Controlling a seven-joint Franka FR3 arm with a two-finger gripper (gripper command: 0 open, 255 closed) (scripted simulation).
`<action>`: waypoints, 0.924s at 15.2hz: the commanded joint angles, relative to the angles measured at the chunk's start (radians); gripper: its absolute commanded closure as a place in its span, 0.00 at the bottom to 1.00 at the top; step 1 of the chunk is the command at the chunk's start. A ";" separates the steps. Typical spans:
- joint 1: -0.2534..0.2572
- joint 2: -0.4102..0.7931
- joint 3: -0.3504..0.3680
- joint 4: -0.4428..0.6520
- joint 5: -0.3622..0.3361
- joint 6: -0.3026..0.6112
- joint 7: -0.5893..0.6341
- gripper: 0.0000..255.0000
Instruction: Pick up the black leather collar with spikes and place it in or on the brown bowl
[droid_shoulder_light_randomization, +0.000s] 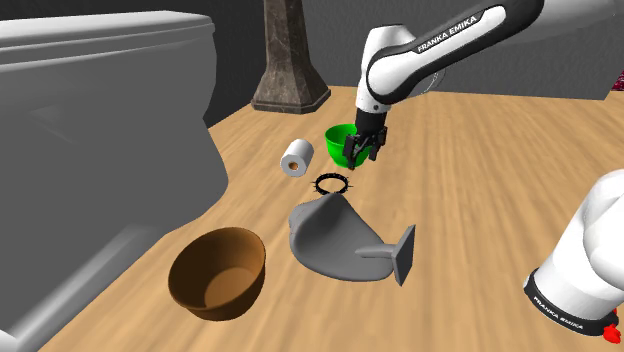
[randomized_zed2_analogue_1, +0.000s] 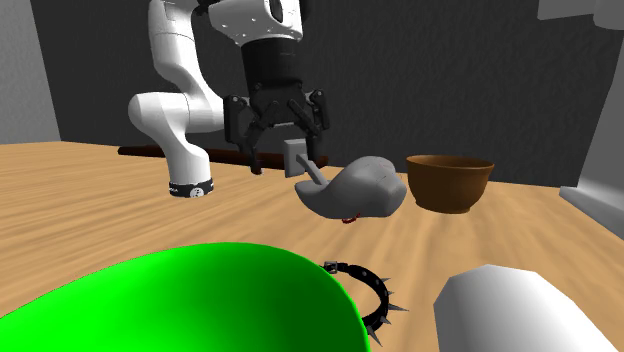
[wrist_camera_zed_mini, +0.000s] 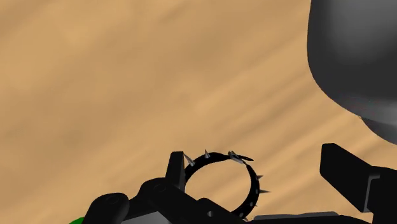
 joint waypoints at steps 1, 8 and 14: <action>0.007 0.079 0.003 0.036 0.018 0.048 -0.005 0.00; 0.023 0.343 0.022 0.209 0.077 0.158 -0.015 0.00; 0.029 0.479 0.035 0.294 0.101 0.217 -0.020 0.00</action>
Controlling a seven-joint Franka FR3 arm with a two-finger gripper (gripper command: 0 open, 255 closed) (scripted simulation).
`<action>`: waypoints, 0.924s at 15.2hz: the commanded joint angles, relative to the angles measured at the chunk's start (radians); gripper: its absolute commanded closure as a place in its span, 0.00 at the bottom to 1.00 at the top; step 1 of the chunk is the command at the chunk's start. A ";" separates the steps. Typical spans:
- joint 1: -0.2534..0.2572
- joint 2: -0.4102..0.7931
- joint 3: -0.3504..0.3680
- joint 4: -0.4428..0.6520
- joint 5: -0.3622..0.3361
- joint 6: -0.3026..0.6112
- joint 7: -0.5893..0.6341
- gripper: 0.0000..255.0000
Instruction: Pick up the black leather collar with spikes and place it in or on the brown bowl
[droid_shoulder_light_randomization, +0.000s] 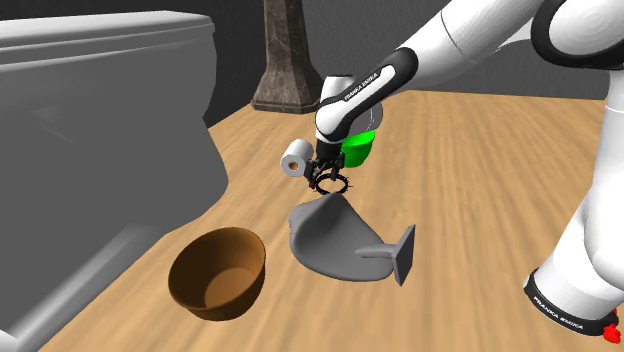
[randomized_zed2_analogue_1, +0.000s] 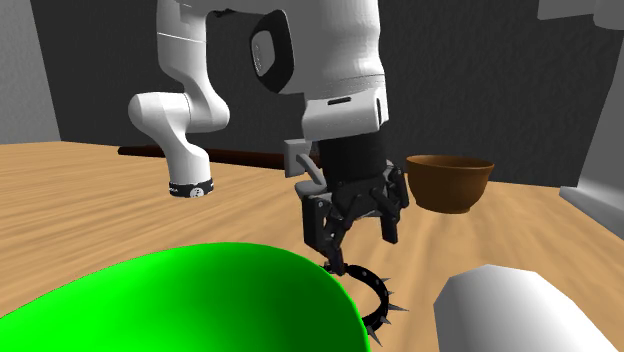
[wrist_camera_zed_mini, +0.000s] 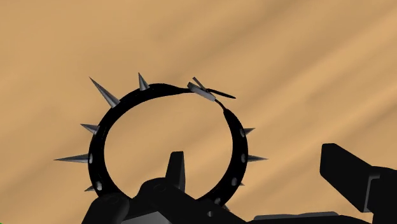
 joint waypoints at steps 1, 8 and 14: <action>0.002 0.023 0.003 0.003 0.004 0.021 -0.001 0.00; 0.005 0.059 0.007 0.003 0.010 0.058 -0.005 0.00; 0.005 0.059 0.007 0.003 0.010 0.058 -0.005 1.00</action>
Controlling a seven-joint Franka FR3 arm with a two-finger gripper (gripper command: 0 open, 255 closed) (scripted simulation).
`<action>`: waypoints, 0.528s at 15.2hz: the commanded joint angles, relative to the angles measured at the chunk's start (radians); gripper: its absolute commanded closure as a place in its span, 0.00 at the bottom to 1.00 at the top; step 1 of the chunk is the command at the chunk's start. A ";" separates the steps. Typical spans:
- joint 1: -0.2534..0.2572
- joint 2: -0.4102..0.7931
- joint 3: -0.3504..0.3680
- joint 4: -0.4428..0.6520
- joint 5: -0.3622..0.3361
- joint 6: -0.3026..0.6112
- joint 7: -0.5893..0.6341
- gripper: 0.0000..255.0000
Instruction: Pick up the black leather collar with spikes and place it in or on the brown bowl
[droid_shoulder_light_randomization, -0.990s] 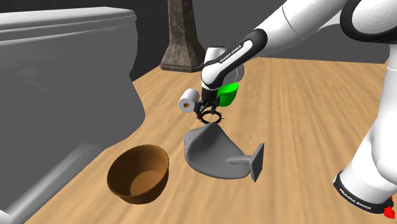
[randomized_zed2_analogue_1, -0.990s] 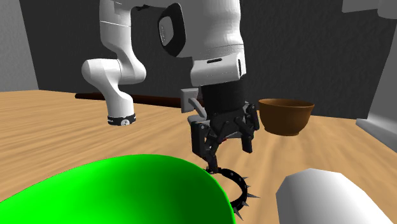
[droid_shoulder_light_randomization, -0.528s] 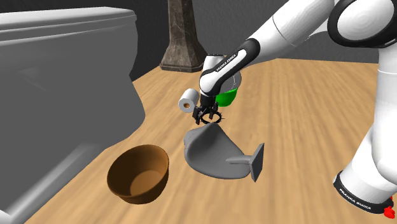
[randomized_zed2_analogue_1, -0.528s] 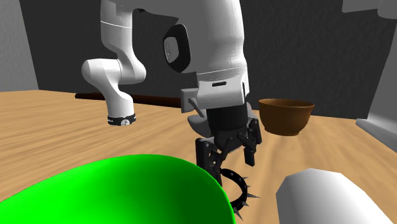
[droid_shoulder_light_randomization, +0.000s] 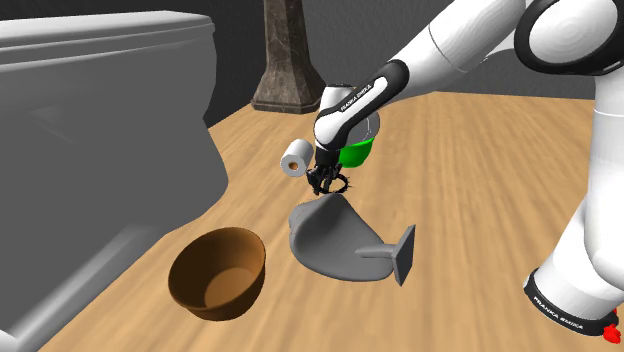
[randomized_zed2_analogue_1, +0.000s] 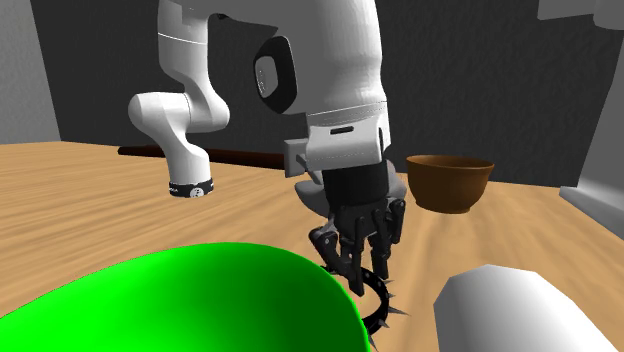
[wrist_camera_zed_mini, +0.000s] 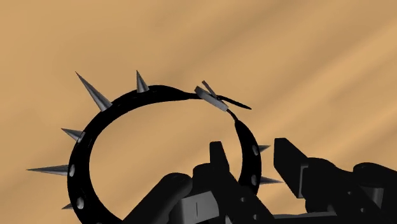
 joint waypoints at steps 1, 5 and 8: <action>0.004 0.004 0.005 -0.001 0.002 0.000 0.000 1.00; 0.007 0.011 0.006 0.006 0.000 -0.001 0.005 1.00; 0.004 0.004 0.005 -0.002 0.002 0.000 0.000 1.00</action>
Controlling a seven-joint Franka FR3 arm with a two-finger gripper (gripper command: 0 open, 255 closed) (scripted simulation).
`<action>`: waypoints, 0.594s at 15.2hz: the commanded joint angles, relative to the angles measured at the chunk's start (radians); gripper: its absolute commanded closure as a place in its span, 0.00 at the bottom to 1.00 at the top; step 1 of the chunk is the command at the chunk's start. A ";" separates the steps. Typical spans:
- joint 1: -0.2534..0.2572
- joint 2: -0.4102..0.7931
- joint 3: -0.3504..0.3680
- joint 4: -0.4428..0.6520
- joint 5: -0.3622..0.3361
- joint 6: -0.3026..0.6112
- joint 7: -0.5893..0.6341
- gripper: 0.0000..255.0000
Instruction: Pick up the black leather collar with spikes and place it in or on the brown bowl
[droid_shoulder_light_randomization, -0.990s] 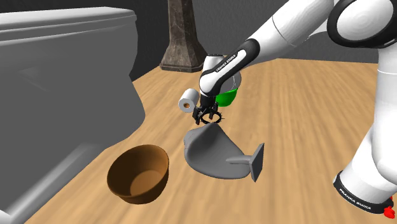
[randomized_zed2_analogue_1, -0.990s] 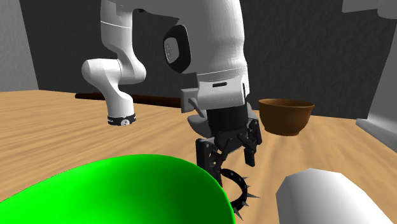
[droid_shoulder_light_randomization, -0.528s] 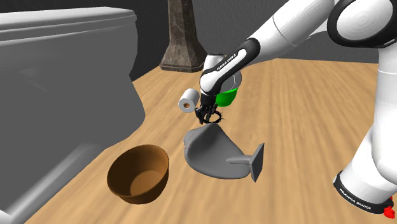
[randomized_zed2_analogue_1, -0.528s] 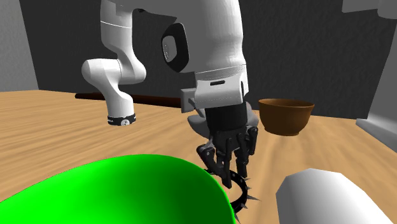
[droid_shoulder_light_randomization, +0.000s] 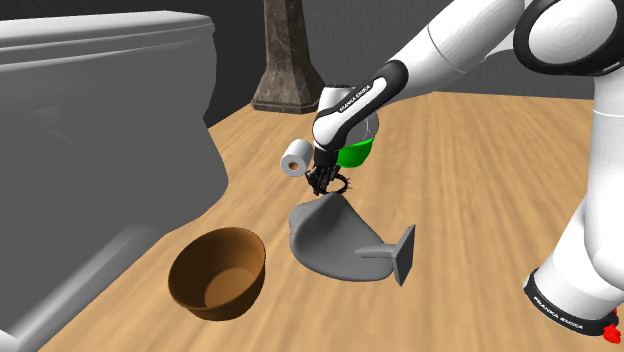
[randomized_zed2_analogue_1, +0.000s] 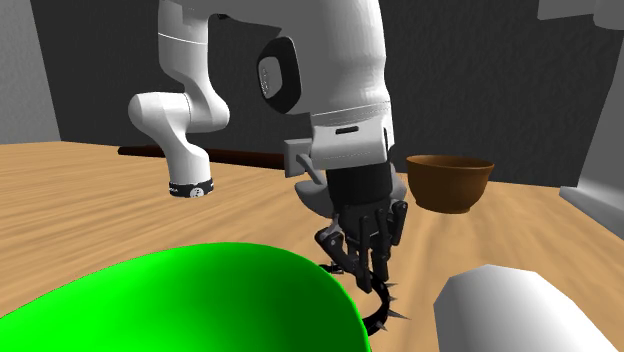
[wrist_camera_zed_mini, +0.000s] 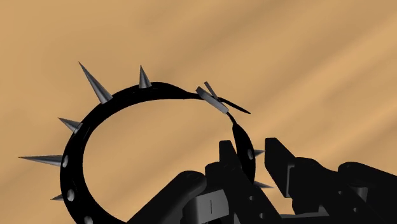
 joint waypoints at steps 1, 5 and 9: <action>-0.001 -0.009 0.001 -0.005 0.000 -0.011 -0.002 1.00; 0.001 -0.044 -0.003 0.004 -0.009 -0.055 0.010 1.00; 0.002 -0.077 -0.006 0.016 -0.017 -0.099 0.021 1.00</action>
